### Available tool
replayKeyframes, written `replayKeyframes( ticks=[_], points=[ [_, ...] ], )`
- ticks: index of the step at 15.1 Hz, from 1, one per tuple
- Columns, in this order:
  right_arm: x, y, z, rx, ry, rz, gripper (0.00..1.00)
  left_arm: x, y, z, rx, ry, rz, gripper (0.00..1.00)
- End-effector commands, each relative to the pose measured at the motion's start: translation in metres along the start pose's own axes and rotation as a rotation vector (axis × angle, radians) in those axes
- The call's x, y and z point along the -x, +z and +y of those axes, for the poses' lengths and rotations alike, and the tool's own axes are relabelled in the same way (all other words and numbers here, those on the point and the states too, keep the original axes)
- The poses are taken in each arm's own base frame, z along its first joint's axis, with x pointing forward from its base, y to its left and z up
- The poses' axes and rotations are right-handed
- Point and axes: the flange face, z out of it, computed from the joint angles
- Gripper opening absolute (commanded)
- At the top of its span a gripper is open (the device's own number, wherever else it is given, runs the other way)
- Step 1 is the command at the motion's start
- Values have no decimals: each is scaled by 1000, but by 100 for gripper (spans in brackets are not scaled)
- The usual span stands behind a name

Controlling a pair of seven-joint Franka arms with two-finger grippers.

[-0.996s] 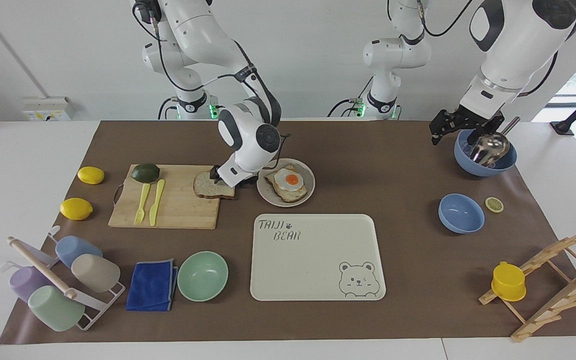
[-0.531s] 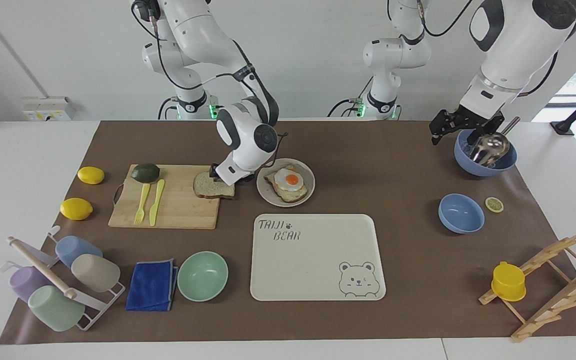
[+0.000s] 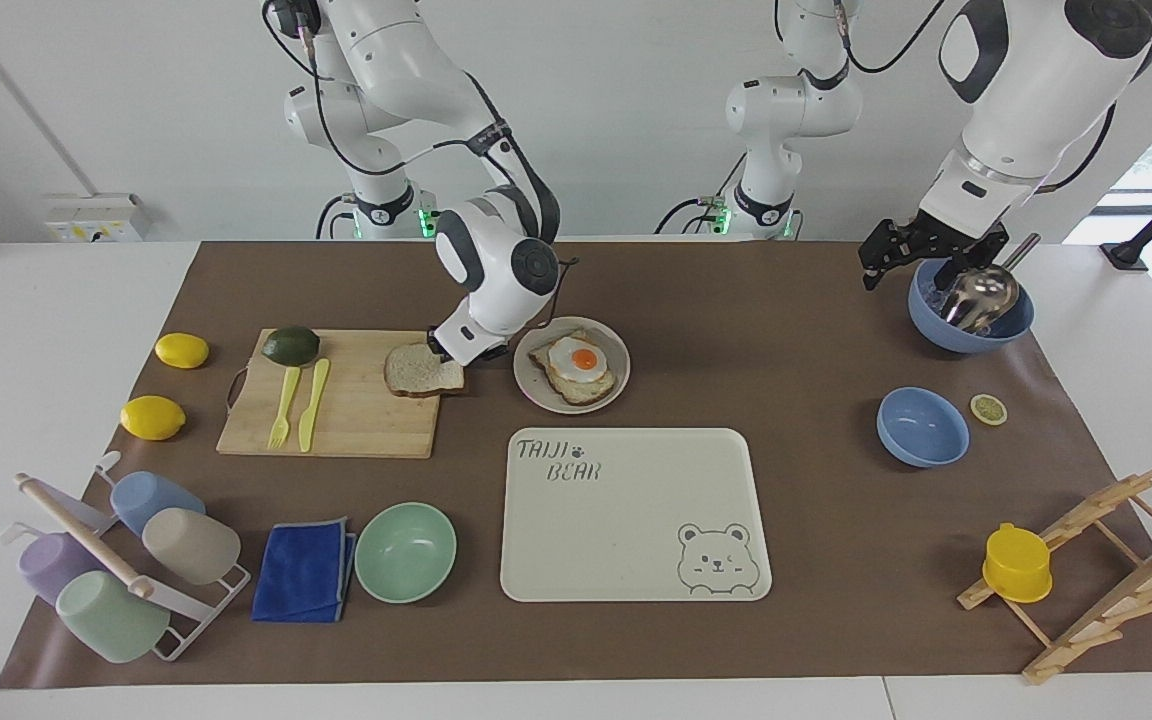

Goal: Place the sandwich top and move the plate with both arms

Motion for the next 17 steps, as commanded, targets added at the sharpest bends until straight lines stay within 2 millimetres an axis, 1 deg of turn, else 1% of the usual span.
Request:
replayKeyframes(
  ticks=[1, 2, 3, 4, 5, 6, 7, 8, 11, 12, 14, 16, 17],
  points=[
    [-2, -38, -13, -58, -36, 17, 0, 8, -2, -4, -8, -1, -6, 100],
    [2, -59, -21, -81, -40, 33, 0, 8, -2, -4, -6, -1, -4, 100],
    [3, -78, -20, -102, -37, 56, 0, 8, -2, -4, -6, -1, -6, 100],
    [7, -98, -25, -126, -42, 69, 0, 8, -2, -4, -6, -1, -4, 100],
    [12, -113, -31, -146, -53, 79, 0, 8, -2, -5, -6, -3, -4, 100],
    [20, -122, -42, -152, -72, 90, 0, 8, -2, -4, -6, -1, -4, 100],
    [30, -129, -60, -162, -98, 109, 0, 8, -2, -4, -6, -1, -6, 100],
    [34, -131, -67, -170, -99, 123, 0, 8, -2, -4, -6, -1, -6, 100],
    [55, -136, -102, -195, -132, 174, 0, 8, -2, -4, -8, -1, -4, 100],
    [56, -128, -108, -202, -132, 181, 0, 8, -2, -4, -6, -1, -4, 100],
    [56, -112, -114, -216, -137, 195, 0, 8, -2, -4, -6, -1, -6, 100],
    [59, -103, -124, -239, -128, 215, 0, 8, -2, -4, -6, -1, -4, 100],
    [59, -102, -126, -252, -104, 222, 0, 8, -2, -4, -8, -1, -4, 100]
  ],
)
